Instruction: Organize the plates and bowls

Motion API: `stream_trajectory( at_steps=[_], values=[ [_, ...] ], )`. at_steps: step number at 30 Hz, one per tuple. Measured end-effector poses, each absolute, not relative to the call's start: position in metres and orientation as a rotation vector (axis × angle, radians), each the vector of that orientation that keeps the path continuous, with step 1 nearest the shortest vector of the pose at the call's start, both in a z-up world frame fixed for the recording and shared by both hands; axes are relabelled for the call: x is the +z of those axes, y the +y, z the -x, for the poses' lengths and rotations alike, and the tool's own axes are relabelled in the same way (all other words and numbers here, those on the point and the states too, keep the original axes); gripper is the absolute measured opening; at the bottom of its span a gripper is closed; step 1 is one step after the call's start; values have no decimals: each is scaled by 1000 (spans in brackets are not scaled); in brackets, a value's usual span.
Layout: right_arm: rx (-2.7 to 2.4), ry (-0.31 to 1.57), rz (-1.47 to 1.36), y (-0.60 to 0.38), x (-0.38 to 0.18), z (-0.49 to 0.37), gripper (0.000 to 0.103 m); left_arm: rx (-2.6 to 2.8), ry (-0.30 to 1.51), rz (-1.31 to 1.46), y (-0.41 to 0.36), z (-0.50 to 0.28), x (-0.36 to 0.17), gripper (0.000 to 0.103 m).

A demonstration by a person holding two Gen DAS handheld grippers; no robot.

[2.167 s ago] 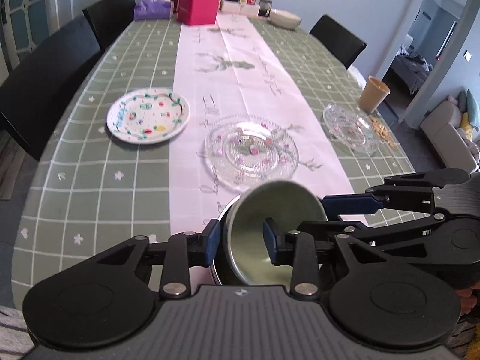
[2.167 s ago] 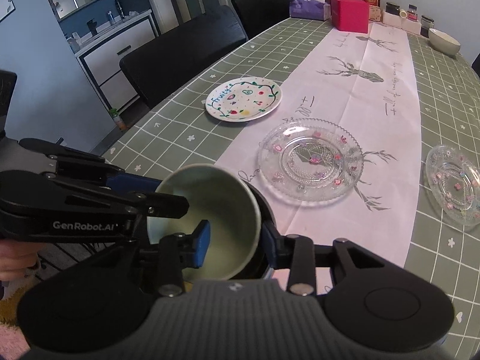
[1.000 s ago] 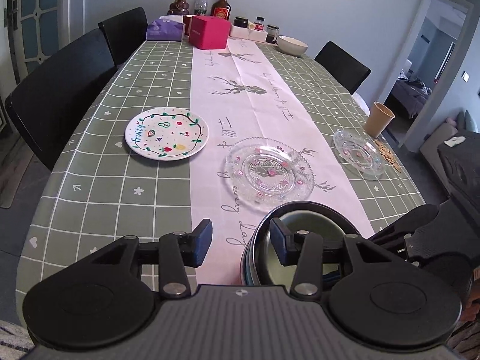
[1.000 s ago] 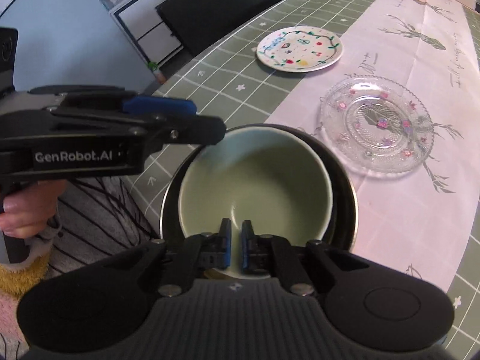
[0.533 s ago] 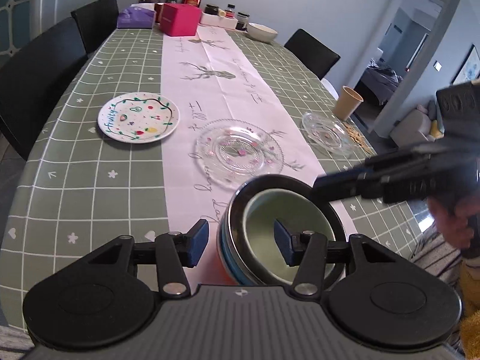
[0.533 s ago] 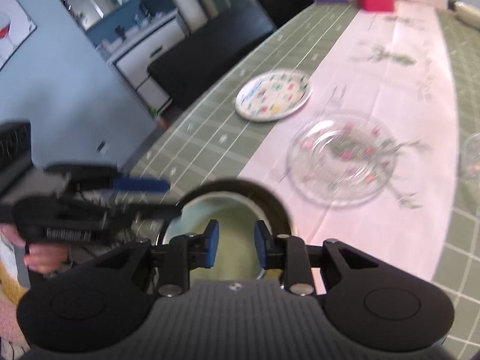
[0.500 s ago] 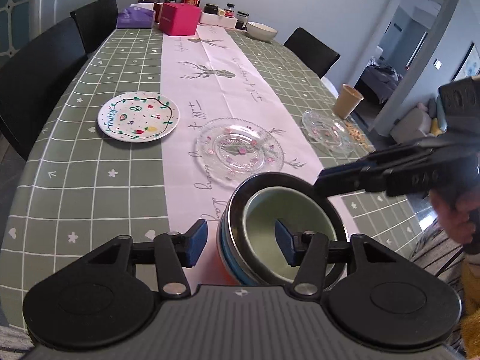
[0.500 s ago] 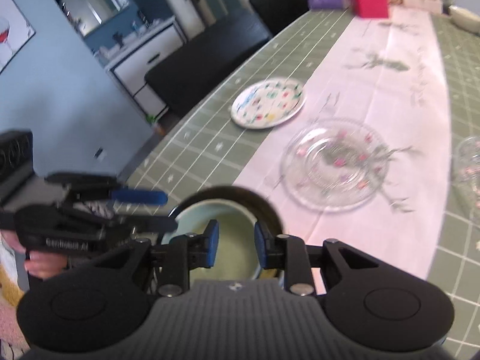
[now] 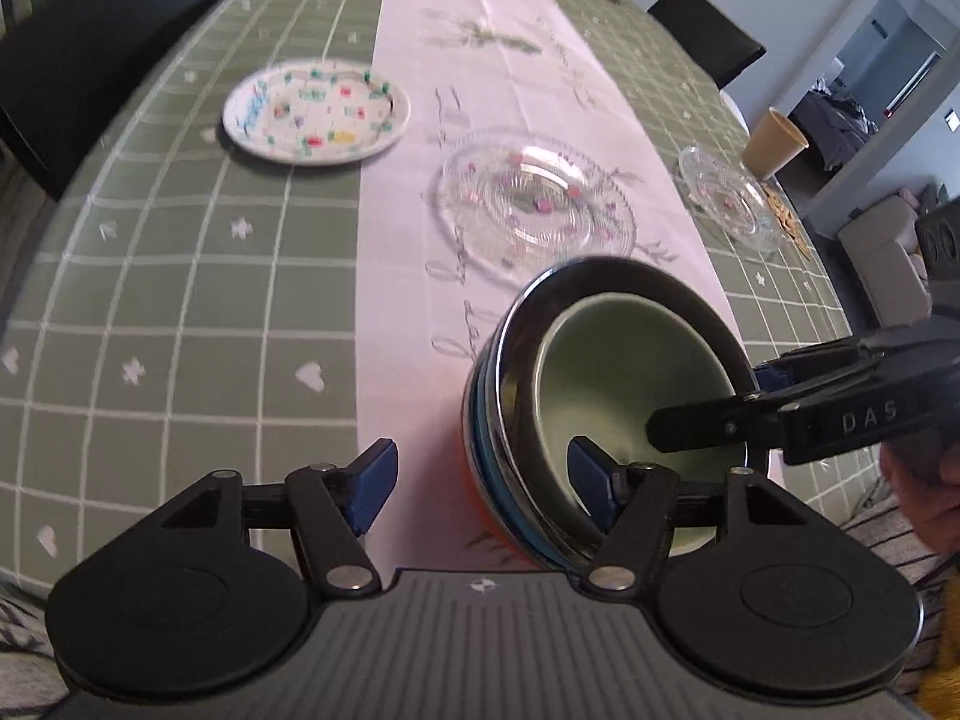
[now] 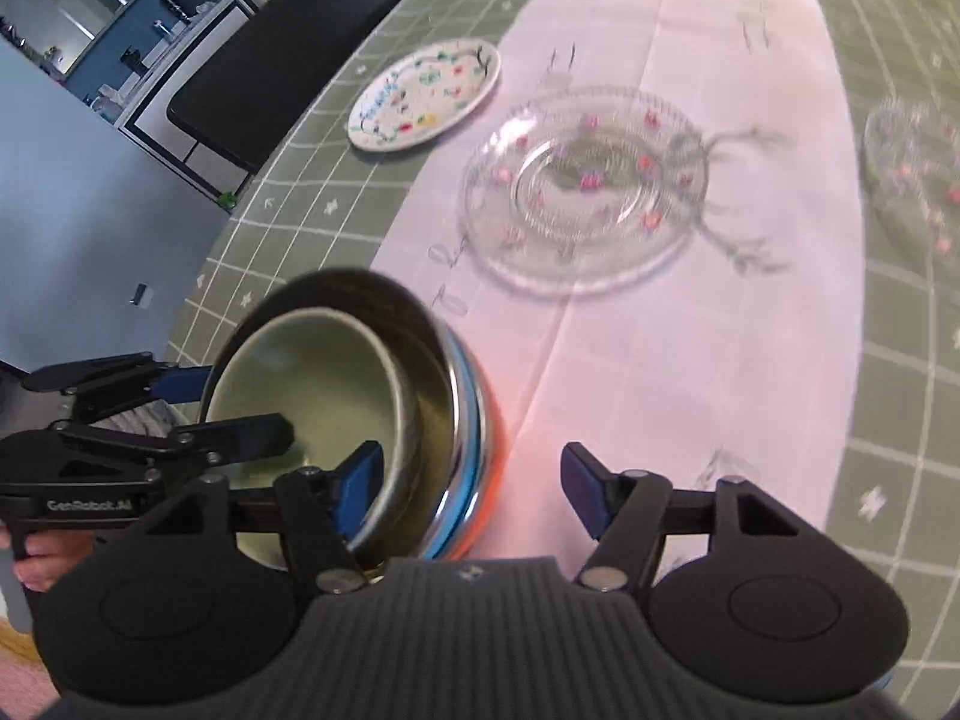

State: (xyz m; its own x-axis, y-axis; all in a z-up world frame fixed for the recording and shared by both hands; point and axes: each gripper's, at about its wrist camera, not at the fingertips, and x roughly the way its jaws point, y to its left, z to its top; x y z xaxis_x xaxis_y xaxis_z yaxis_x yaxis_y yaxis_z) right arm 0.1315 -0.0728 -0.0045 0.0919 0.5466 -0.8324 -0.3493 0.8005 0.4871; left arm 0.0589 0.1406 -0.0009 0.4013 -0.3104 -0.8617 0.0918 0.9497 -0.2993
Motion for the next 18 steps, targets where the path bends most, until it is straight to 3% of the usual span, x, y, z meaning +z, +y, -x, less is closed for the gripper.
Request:
stream_trajectory(
  at_steps=[3, 5, 10, 18],
  values=[
    [670, 1329, -230, -71, -4, -128, 50, -255, 1167, 268, 145, -61, -5, 76],
    [649, 1314, -234, -70, -4, -126, 48, -259, 1185, 294, 146, -62, -6, 73],
    [608, 1292, -249, -63, -4, -128, 44, -256, 1236, 320, 143, -69, -12, 53],
    [580, 1283, -273, -43, -7, -138, 42, -189, 1249, 359, 158, -78, -12, 52]
  ],
)
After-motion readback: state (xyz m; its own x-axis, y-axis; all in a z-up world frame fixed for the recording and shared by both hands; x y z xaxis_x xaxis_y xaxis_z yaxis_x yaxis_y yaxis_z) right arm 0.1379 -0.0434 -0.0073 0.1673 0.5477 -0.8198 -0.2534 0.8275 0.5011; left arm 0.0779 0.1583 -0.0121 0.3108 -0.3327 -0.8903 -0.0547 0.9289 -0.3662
